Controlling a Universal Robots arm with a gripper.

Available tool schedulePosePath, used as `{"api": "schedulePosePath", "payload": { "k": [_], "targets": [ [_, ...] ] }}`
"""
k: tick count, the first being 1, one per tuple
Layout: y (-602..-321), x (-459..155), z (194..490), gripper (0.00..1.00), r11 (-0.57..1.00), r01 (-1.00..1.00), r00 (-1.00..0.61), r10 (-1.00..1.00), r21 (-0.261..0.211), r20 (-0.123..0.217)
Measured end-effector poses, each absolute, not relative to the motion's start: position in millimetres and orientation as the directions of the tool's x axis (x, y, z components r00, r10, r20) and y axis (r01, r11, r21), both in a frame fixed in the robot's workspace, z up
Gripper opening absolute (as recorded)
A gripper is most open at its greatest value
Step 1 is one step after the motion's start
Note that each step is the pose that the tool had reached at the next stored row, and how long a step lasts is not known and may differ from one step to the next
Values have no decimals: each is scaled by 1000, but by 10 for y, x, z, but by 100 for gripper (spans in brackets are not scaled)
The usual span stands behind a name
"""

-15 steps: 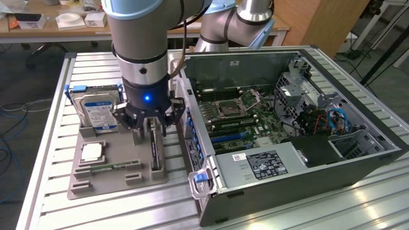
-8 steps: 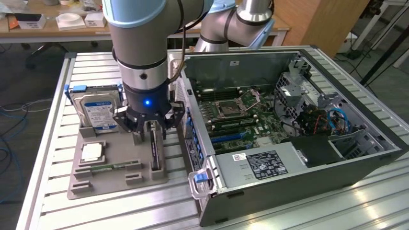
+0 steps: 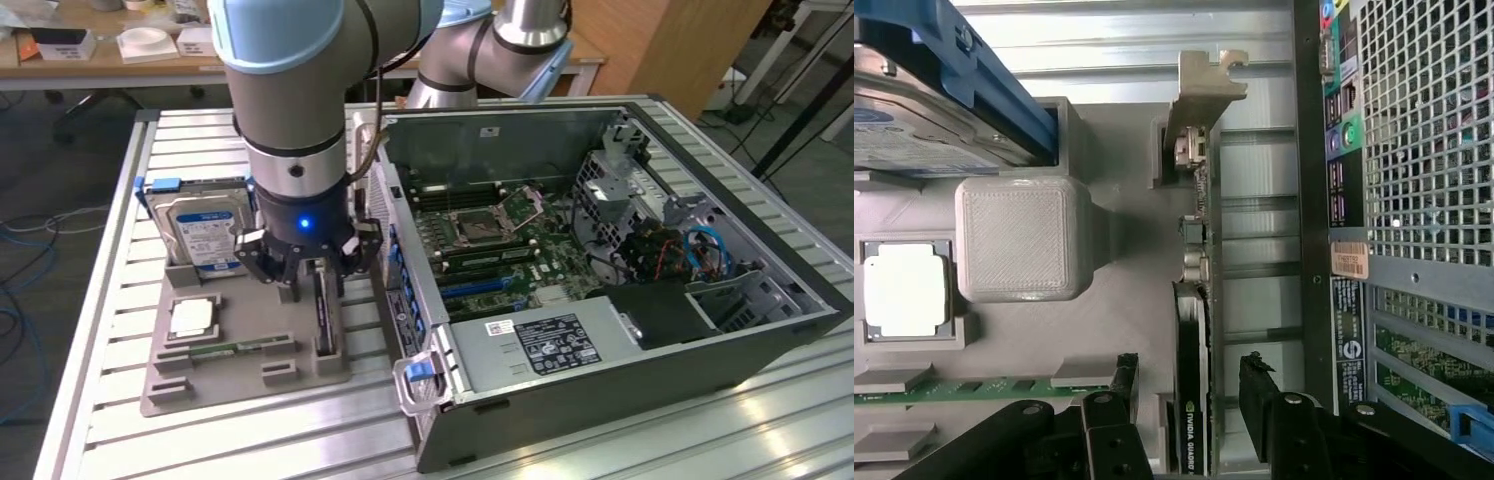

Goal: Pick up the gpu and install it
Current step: 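Pick up the gpu and move the gpu toward the slot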

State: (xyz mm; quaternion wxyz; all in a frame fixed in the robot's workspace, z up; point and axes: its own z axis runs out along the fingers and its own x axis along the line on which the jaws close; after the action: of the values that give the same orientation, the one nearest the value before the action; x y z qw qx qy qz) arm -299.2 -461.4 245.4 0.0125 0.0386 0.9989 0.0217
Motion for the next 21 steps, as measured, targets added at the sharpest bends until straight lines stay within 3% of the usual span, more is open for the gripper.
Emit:
{"api": "schedulePosePath", "payload": {
  "k": [21],
  "targets": [
    [-4614,-2989,2335,52,996,76,-997,77,44,-23]
  ]
}}
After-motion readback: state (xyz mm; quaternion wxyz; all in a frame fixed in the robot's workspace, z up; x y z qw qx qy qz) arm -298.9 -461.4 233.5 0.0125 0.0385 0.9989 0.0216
